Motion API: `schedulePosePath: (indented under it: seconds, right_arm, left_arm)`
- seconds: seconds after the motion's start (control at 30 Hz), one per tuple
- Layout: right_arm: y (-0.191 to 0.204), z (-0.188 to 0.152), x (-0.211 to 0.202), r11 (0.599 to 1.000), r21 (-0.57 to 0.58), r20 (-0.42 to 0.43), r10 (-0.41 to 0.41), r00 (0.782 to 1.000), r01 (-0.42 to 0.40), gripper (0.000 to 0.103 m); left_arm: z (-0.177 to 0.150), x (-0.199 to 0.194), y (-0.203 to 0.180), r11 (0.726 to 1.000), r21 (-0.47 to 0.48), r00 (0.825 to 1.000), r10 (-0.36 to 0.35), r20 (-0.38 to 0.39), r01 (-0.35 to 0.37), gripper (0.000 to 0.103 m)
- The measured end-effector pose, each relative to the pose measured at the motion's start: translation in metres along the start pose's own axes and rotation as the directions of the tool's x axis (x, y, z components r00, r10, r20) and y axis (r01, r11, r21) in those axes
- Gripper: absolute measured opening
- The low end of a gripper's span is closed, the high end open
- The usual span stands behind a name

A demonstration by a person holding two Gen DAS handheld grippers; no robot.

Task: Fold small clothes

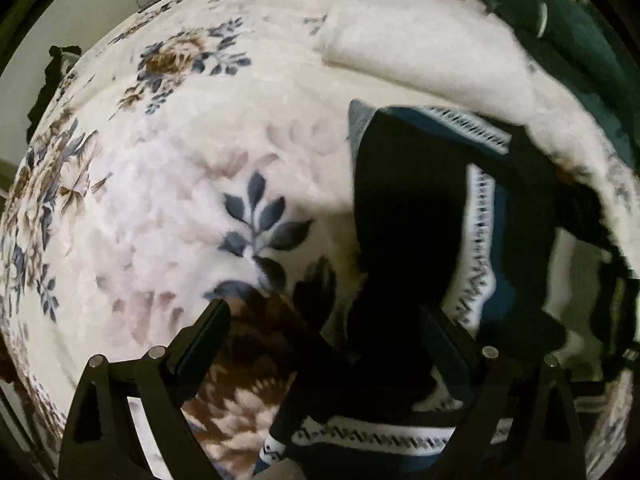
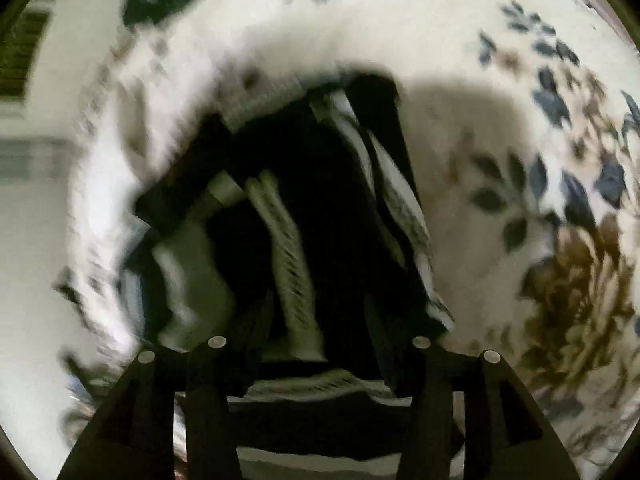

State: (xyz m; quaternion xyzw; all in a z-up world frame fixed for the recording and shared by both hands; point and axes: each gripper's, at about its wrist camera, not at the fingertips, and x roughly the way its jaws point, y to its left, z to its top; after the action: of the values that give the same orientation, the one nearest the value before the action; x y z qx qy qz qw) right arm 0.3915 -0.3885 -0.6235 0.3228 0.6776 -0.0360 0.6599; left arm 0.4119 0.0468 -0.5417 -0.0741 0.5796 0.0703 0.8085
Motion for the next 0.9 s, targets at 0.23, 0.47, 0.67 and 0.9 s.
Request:
schedulePosePath:
  seconds: [0.23, 0.47, 0.67, 0.9]
  right_arm:
    - [-0.03, 0.026, -0.075, 0.999, 0.009, 0.074, 0.048, 0.996, -0.049, 0.069]
    - [-0.046, 0.153, -0.017, 0.978, 0.02, -0.004, 0.206, 0.979, -0.206, 0.069]
    - [-0.043, 0.191, 0.047, 0.975, -0.043, -0.192, 0.208, 0.959, -0.22, 0.011]
    - [-0.019, 0.231, 0.032, 0.957, -0.287, -0.053, 0.022, 0.998, -0.036, 0.007]
  left_arm:
    - [-0.028, -0.06, -0.041, 0.984, 0.152, 0.987, -0.11, 0.12, 0.091, 0.103]
    - [-0.076, -0.072, -0.098, 0.994, 0.108, 0.991, -0.01, 0.136, -0.005, 0.103]
    - [-0.141, -0.076, -0.156, 0.986, 0.084, 0.986, 0.135, 0.097, -0.143, 0.103]
    - [-0.195, -0.077, -0.199, 0.986, 0.093, 0.99, 0.137, 0.029, -0.139, 0.103]
